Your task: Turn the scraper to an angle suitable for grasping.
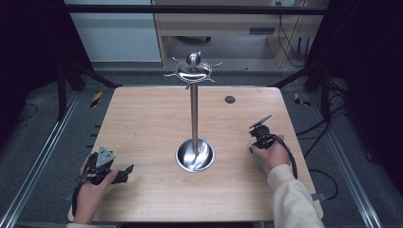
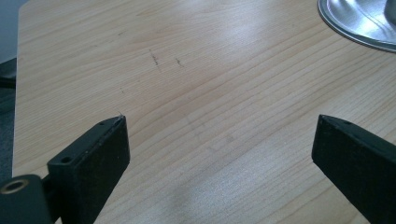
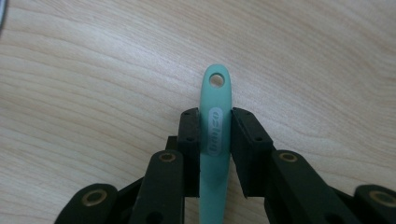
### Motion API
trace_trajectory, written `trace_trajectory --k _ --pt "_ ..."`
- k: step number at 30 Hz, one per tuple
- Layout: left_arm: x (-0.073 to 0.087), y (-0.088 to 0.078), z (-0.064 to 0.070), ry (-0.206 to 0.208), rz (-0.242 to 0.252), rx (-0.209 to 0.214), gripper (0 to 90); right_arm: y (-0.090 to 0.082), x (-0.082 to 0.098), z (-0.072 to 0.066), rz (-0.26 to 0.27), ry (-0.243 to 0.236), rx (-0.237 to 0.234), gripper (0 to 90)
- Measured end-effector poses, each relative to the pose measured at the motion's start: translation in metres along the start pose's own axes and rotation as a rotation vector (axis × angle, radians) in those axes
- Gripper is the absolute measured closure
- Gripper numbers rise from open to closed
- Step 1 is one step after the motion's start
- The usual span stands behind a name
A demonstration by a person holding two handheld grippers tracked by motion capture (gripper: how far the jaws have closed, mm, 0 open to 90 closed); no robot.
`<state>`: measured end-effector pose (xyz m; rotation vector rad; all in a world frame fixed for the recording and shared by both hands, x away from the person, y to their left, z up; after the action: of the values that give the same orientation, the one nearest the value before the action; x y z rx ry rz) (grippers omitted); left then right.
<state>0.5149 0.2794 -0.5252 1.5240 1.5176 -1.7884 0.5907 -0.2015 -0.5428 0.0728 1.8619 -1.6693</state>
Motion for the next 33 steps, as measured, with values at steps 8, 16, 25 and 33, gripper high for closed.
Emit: trace_trajectory --k 8,16,25,33 --pt "0.0 0.0 0.0 -0.001 -0.001 0.0 4.0 -0.028 -0.022 -0.01 0.077 -0.04 -0.004 74.2" --pt "0.0 0.0 0.0 0.002 -0.002 0.0 4.0 -0.07 -0.051 -0.022 0.193 -0.074 -0.01 74.3" --pt "0.0 0.0 0.0 -0.002 0.002 -0.001 4.0 -0.117 -0.078 -0.034 0.335 -0.102 -0.03 74.3" --pt "0.001 0.0 -0.004 -0.015 0.004 -0.005 3.9 -0.155 -0.102 -0.037 0.497 -0.096 -0.062 74.3"
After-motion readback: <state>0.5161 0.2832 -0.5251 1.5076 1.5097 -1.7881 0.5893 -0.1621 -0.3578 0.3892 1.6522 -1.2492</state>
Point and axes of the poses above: each handheld gripper's, and its own axes: y roughly forward along the jaws, x roughly out of its underside, z roughly to its right, the point moved 9 cm from there along y, roughly forward along the jaws, and after that the axes turned 8 degrees about z, right-handed, at the moved point
